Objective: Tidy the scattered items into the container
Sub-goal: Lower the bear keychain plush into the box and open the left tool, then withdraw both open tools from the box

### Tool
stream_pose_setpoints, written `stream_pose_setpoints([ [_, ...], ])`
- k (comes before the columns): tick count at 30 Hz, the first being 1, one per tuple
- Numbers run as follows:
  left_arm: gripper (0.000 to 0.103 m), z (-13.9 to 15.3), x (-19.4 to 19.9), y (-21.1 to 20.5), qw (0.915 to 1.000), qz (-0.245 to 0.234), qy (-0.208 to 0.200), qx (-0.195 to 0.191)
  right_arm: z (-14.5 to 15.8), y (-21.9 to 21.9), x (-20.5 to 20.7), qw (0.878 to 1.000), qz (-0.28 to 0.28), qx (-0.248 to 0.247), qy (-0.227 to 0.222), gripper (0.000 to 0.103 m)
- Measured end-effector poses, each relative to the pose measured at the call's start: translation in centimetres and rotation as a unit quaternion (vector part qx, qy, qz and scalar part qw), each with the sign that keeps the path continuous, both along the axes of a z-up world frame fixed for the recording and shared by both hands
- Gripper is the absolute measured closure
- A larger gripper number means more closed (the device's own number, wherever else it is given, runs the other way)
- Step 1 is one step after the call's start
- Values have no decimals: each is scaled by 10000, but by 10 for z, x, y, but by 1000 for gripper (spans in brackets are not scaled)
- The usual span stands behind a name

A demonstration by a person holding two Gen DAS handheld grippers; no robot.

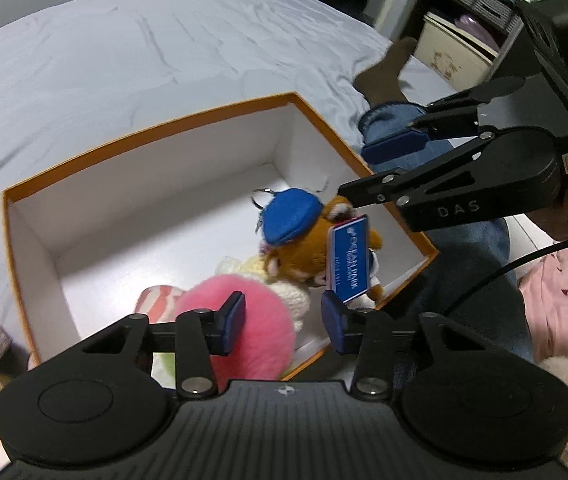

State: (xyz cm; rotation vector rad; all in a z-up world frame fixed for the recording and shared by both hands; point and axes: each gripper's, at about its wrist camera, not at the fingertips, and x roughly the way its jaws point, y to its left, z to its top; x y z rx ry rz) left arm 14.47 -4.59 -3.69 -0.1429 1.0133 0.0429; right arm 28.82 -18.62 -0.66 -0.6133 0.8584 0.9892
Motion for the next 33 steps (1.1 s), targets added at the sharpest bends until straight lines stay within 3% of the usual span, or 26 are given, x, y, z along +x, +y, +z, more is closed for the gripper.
stream_pose_setpoints([
  [9, 56, 7, -13, 13, 9995, 301, -93, 48, 11, 14, -8, 9997, 192, 140, -76, 50],
  [17, 56, 10, -25, 18, 9987, 482, -121, 125, -22, 34, -11, 9983, 302, -507, 17, 51],
  [28, 56, 14, -41, 22, 9973, 674, -258, 121, -40, 44, 0, 9974, 139, -693, -143, 56],
  [33, 56, 16, -46, 29, 9962, 815, -296, 81, -61, 61, 15, 9949, 110, -1002, -70, 57],
])
